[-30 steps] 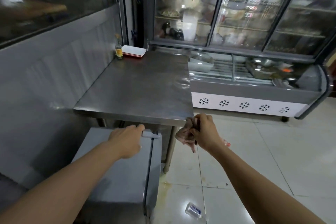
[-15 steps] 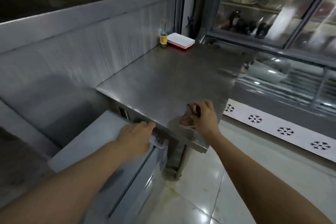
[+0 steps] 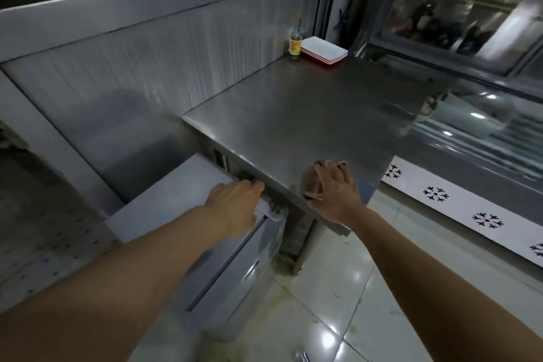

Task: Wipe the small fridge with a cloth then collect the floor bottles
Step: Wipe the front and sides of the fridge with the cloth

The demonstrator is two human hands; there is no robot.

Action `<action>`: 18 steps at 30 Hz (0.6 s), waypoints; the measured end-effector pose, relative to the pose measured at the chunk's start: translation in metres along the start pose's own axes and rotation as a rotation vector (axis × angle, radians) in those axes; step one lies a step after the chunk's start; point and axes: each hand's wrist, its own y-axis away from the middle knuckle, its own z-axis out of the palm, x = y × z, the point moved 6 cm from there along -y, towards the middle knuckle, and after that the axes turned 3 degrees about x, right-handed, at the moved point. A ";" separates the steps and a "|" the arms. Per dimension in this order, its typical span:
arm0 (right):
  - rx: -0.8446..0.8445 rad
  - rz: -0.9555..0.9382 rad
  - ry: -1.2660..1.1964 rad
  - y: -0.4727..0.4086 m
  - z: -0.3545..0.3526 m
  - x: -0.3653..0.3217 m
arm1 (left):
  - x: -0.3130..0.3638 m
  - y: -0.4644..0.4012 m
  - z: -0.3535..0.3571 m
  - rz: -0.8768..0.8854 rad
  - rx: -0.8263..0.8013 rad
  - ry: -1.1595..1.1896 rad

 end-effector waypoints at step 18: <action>-0.181 0.242 0.016 0.182 0.051 -0.253 | -0.174 0.178 0.036 0.172 -0.118 0.036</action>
